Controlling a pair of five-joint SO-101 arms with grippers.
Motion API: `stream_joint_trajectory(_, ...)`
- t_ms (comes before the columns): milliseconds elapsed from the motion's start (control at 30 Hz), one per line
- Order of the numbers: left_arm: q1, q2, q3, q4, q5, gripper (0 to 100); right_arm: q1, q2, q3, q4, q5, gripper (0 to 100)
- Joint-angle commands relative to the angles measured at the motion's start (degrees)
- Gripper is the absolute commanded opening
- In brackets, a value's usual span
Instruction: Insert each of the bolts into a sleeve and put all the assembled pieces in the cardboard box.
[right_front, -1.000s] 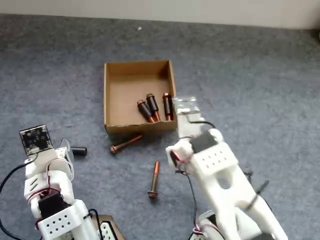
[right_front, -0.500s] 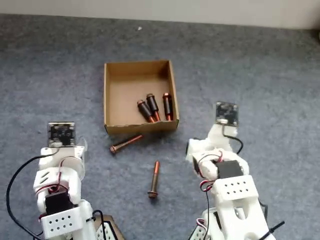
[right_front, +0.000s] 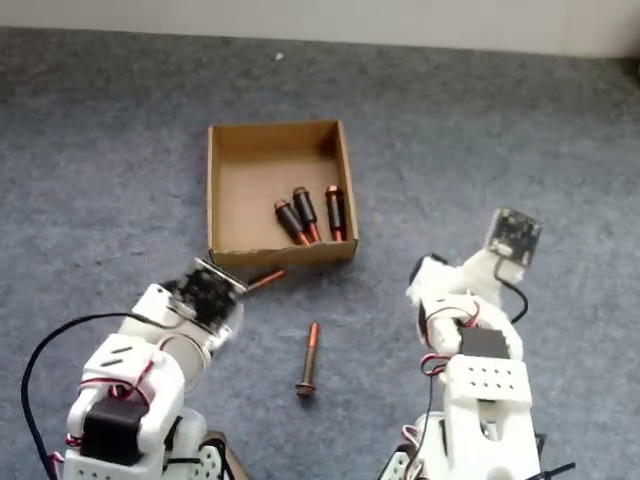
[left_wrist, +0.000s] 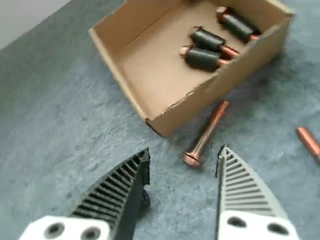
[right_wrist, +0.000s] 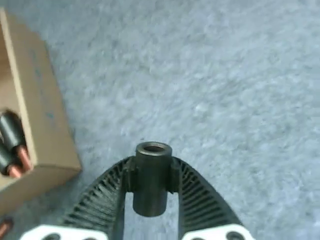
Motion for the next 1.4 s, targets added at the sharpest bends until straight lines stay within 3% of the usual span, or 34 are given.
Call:
stream_joint_trajectory(0, 2.1, 0.5, -2.8, 0.4, -4.5, 23, 4.1, -1.6, -1.0, -2.2, -3.2, 0.5)
stream_joint_trajectory(133, 2.1, 7.2, -3.8, 0.4, -9.3, 23, 7.4, -1.6, -1.1, -2.2, -3.7, 0.5)
stream_joint_trajectory(367, 5.8, 34.0, -15.3, 0.5, -15.4, 23, 12.4, -1.6, -1.1, -2.2, -3.8, 0.5)
stream_joint_trajectory(667, 20.0, 56.0, -20.5, 0.4, -38.1, 23, 21.2, -2.1, -1.5, -2.2, -9.0, 0.5)
stream_joint_trajectory(800, 23.8, 61.9, -22.5, 0.4, -44.5, 23, 24.7, -1.7, -3.5, -2.2, -9.0, 0.5)
stream_joint_trajectory(1100, 29.0, 75.2, -23.7, -11.0, -46.9, 23, 30.0, -2.1, -5.9, -2.1, -9.1, 0.5)
stream_joint_trajectory(1367, 35.0, 80.7, -23.8, -16.1, -46.9, 23, 31.3, -2.2, -6.5, -2.1, -9.1, 0.5)
